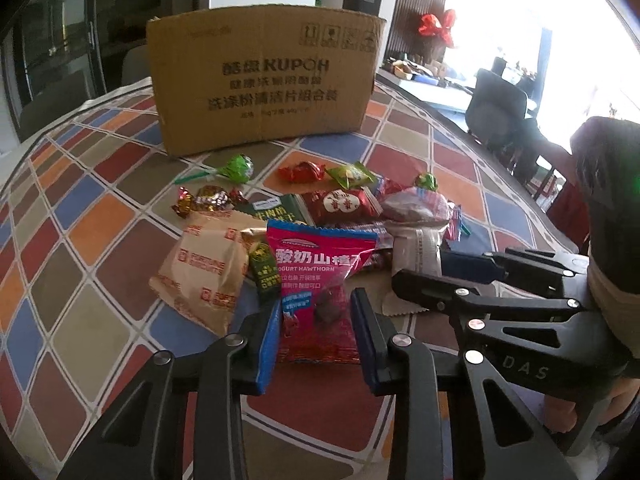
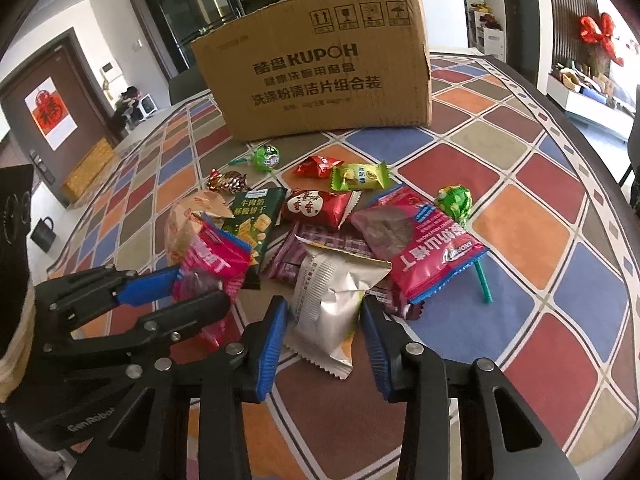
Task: Organize snacks
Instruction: 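Grasp the red hawthorn snack bag with the left tool while the right tool grasps the silver foil bag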
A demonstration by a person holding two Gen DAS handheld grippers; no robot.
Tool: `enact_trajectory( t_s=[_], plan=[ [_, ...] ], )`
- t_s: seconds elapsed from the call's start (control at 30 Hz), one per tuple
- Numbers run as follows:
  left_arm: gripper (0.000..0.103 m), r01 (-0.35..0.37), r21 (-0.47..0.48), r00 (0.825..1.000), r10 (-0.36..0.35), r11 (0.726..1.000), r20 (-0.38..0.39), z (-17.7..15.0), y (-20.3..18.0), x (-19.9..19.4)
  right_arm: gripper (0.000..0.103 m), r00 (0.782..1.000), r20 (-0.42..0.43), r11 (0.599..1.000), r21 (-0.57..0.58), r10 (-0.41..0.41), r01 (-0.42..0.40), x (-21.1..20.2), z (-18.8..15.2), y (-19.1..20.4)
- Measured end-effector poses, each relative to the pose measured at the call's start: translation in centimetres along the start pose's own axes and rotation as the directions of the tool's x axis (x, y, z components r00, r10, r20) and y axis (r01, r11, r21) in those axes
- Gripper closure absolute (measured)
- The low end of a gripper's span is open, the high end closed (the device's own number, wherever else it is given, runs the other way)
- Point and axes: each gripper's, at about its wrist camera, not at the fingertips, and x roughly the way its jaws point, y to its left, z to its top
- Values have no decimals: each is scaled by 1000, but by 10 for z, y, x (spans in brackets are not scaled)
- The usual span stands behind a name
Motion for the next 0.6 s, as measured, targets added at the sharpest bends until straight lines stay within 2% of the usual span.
enact_trajectory(
  t_s=[0.13,0.6],
  plan=[
    [69,-17,-16,1000,17,1000,11,0,1,-5,71,1000,8,1000,-7,2,-2,-2,0,3],
    [69,-39,-42,993,43,998,114,16,1,-40,71,996,90,1000,-27,4,-2,-30,9,13]
  ],
)
